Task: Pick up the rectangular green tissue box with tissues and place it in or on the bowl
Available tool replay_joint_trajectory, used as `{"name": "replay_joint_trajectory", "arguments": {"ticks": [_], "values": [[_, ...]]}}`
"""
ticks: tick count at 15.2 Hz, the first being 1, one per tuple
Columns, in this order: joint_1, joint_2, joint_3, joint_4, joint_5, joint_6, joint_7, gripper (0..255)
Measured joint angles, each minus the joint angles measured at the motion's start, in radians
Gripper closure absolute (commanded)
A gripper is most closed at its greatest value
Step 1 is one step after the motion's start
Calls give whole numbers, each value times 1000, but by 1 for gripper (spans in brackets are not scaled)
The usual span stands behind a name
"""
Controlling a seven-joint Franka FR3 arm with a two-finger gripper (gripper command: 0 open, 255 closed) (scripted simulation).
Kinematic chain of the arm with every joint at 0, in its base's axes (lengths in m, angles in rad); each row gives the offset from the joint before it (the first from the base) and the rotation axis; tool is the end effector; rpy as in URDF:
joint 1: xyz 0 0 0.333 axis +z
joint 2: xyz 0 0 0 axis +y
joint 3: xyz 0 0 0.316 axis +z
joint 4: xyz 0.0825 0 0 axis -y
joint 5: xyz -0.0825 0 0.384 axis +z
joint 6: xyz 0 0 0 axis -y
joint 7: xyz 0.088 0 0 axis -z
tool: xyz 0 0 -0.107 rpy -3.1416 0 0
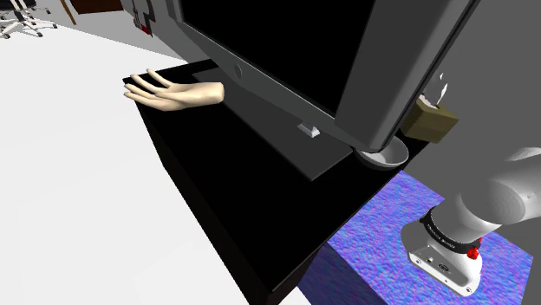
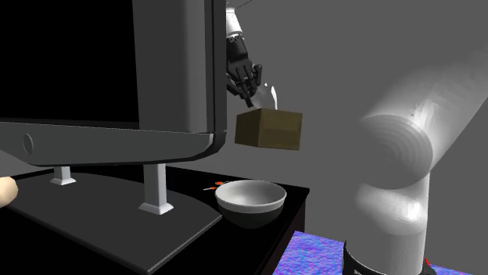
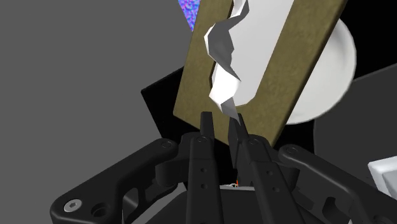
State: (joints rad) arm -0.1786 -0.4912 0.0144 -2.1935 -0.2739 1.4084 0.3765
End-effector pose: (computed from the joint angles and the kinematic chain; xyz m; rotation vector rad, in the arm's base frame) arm 0.3589 -0.0914 0.5587 2.7027 -0.7592 -0.3713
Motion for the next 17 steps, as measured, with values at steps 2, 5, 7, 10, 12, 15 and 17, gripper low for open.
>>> {"name": "replay_joint_trajectory", "arguments": {"ticks": [2,5,7,10,12,15,17], "values": [[7,-13,13,-22,12,4,20,255],[10,-20,15,-63,16,35,33,255],[10,-19,14,-86,16,58,38,255],[11,-20,12,-127,16,96,48,255],[11,-20,10,-154,15,122,54,255],[11,-15,9,-191,14,164,64,255],[12,-9,8,-214,13,192,72,255]]}}
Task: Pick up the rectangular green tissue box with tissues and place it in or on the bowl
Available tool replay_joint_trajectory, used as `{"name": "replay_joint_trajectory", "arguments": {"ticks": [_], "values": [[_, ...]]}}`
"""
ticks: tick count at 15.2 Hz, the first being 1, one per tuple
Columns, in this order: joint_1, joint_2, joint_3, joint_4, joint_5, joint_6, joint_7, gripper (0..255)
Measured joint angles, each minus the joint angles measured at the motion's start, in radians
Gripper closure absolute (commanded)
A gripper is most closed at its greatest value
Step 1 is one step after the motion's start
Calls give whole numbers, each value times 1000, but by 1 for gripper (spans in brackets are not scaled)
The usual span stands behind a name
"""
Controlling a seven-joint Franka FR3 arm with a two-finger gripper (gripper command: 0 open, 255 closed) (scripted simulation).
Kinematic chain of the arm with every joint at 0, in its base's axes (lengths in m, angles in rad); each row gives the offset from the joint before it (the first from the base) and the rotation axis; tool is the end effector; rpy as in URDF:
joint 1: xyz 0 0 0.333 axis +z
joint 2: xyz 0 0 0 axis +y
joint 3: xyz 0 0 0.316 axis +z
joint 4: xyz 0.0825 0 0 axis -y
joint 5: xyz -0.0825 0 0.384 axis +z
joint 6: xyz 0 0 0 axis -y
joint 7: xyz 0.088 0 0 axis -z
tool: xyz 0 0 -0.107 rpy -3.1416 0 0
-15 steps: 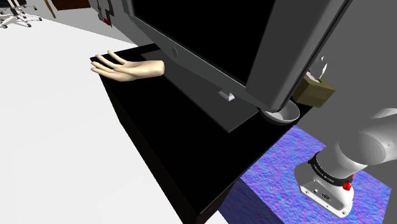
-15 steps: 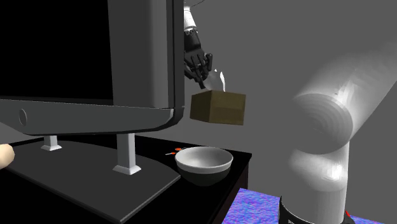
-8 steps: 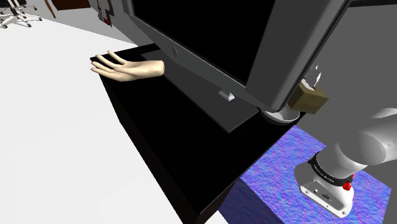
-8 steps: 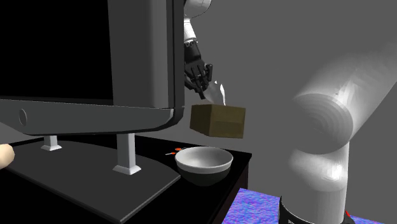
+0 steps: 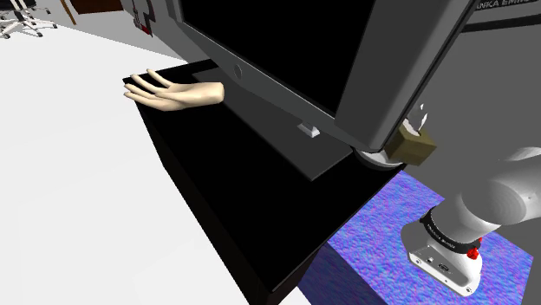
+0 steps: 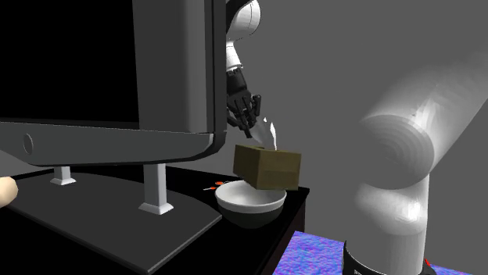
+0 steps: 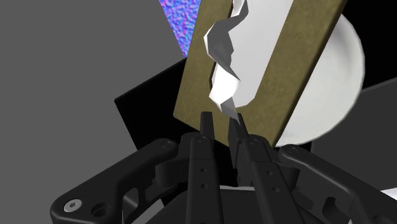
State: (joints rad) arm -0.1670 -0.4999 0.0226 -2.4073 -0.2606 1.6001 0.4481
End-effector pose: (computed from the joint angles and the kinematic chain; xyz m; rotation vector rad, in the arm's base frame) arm 0.3557 -0.0783 0.4759 2.7020 -0.7604 -0.3733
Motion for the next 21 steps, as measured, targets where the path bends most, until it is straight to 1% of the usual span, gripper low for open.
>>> {"name": "replay_joint_trajectory", "arguments": {"ticks": [6,12,13,19,21], "values": [[0,15,-2,-57,-4,73,18,255],[-1,14,-4,-65,-6,84,18,255],[-1,15,-3,-64,-6,84,19,0],[-1,17,-4,-68,-5,84,19,0],[4,27,6,-24,4,49,21,0]]}}
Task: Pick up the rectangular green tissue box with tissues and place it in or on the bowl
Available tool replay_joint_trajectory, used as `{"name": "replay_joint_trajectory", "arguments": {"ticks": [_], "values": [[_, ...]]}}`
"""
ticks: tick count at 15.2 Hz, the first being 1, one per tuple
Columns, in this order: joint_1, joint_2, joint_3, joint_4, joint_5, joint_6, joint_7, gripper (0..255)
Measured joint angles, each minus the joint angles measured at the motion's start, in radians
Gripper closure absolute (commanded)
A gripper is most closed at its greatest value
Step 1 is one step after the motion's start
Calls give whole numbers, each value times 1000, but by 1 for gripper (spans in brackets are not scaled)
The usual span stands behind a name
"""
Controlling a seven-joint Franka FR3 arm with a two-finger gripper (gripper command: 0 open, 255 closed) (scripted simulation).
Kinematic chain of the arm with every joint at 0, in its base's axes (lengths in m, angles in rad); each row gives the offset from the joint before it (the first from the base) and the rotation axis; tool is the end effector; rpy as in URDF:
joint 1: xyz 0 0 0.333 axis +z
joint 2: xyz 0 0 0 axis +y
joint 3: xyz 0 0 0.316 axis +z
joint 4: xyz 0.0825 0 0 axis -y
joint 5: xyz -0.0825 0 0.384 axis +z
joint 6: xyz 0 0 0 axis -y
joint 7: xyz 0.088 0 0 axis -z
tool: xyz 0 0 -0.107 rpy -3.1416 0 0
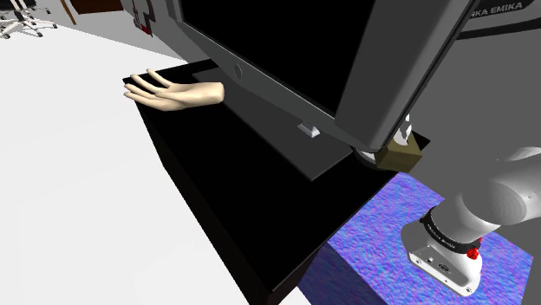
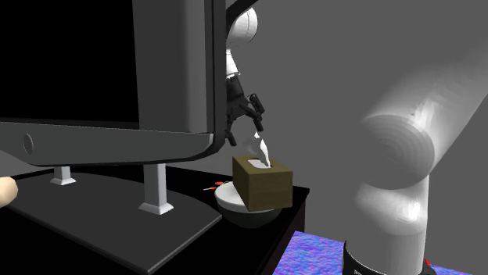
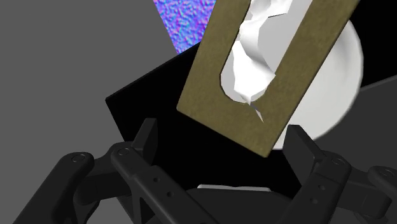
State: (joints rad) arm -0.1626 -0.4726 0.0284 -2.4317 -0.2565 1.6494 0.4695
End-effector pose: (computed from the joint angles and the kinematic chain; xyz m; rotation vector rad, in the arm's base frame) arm 0.3620 -0.0739 0.4574 2.7025 -0.7601 -0.3712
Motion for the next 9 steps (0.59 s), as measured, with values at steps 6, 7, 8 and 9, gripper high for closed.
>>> {"name": "replay_joint_trajectory", "arguments": {"ticks": [6,7,8,9], "values": [[6,15,13,93,12,-81,-5,0],[6,15,13,95,12,-82,-5,0],[6,14,14,95,12,-83,-5,0],[6,14,14,95,12,-83,-5,0]]}}
